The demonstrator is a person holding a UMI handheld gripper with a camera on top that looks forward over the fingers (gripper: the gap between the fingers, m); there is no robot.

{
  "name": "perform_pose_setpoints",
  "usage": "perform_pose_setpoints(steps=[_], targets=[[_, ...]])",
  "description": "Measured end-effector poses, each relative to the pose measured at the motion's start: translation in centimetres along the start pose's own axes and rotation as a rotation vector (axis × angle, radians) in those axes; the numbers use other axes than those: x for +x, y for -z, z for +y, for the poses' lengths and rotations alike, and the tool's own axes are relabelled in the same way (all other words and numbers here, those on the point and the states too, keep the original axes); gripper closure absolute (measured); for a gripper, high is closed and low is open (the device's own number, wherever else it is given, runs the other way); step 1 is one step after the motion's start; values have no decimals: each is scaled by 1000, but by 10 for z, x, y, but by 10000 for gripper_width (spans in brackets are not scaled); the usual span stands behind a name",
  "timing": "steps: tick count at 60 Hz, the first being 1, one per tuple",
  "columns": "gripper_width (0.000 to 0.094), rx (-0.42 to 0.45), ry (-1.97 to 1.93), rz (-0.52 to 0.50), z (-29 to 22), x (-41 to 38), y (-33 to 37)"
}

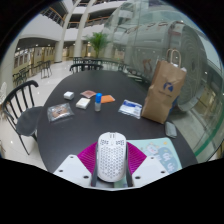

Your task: Arrange mouse

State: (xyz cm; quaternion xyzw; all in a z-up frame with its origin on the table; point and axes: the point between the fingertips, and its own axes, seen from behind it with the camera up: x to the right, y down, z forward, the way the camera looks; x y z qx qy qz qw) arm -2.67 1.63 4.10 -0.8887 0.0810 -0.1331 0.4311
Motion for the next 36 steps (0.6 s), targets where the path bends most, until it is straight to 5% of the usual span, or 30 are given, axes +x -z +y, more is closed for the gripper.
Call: perform_pose_setpoints(steps=[7, 25, 27, 36], targets=[[534, 63, -58, 59, -3, 81, 22], [532, -73, -155, -12, 86, 144, -21], [527, -35, -154, -19, 80, 146, -23], [379, -46, -231, 10, 85, 145, -22]])
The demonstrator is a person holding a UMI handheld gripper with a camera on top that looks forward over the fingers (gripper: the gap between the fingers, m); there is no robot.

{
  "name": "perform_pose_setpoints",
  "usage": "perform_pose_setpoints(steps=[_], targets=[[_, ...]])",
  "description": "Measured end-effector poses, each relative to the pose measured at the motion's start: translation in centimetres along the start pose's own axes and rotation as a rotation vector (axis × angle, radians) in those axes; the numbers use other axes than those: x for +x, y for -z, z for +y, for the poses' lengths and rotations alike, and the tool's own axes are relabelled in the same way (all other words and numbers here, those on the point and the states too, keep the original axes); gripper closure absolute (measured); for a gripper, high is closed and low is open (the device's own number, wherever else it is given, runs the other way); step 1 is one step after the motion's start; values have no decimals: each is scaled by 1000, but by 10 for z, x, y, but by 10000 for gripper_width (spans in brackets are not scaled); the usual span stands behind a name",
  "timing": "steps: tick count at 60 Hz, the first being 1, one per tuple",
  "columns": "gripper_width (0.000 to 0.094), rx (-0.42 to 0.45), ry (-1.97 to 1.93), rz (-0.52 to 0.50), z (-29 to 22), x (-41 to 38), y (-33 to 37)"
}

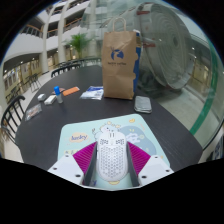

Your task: Arrange mouse

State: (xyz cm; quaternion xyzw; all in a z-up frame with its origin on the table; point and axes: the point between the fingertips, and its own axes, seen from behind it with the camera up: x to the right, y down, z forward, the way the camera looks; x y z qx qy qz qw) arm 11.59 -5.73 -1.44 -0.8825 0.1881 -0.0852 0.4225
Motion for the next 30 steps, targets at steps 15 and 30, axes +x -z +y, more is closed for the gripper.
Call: perform_pose_setpoints(steps=[15, 30], targets=[[75, -58, -26, 112, 30, -3, 61], [89, 4, -28, 155, 64, -15, 154]])
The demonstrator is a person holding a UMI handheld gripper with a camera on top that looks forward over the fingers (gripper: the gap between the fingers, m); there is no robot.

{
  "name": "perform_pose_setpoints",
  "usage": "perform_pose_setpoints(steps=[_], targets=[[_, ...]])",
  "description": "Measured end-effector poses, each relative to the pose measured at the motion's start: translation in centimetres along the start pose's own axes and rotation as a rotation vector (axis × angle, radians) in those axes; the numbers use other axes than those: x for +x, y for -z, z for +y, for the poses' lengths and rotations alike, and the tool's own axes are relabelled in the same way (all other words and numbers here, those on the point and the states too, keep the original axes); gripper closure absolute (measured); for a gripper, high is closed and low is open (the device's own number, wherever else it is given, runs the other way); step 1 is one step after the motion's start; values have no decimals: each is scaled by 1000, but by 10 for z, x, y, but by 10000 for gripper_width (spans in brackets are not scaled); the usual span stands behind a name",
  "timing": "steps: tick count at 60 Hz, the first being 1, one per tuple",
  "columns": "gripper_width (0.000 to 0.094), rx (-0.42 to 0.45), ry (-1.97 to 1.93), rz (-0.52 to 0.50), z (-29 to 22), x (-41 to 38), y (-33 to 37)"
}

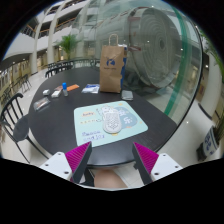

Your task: Arrange mouse

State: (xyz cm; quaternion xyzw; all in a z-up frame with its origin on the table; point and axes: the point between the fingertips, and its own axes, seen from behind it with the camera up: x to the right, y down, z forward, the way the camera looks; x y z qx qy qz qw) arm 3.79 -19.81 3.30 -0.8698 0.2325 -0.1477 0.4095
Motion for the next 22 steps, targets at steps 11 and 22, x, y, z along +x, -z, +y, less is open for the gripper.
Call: perform_pose_setpoints(steps=[11, 22], targets=[[89, 45, 50, 30, 13, 0, 47], [90, 97, 62, 41, 4, -9, 71]])
